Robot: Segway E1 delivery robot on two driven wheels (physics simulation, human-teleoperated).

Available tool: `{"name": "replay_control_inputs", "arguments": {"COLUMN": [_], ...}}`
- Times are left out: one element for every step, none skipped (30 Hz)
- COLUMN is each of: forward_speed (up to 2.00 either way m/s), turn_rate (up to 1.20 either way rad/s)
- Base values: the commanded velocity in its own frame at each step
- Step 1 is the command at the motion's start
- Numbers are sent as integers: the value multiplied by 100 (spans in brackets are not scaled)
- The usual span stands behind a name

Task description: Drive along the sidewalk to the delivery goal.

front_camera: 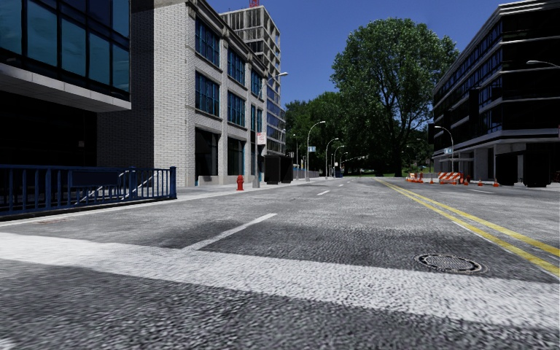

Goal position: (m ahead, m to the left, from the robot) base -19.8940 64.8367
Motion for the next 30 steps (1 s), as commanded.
{"name": "replay_control_inputs", "arguments": {"forward_speed": [0,0,0,0,0,0,0,0,0,0,0,0,0,0,0,0,0,0,0,0,0,0,0,0,0,0,0,0,0,0], "turn_rate": [0,0,0,0,0,0,0,0,0,0,0,0,0,0,0,0,0,0,0,0,0,0,0,0,0,0,0,0,0,0]}}
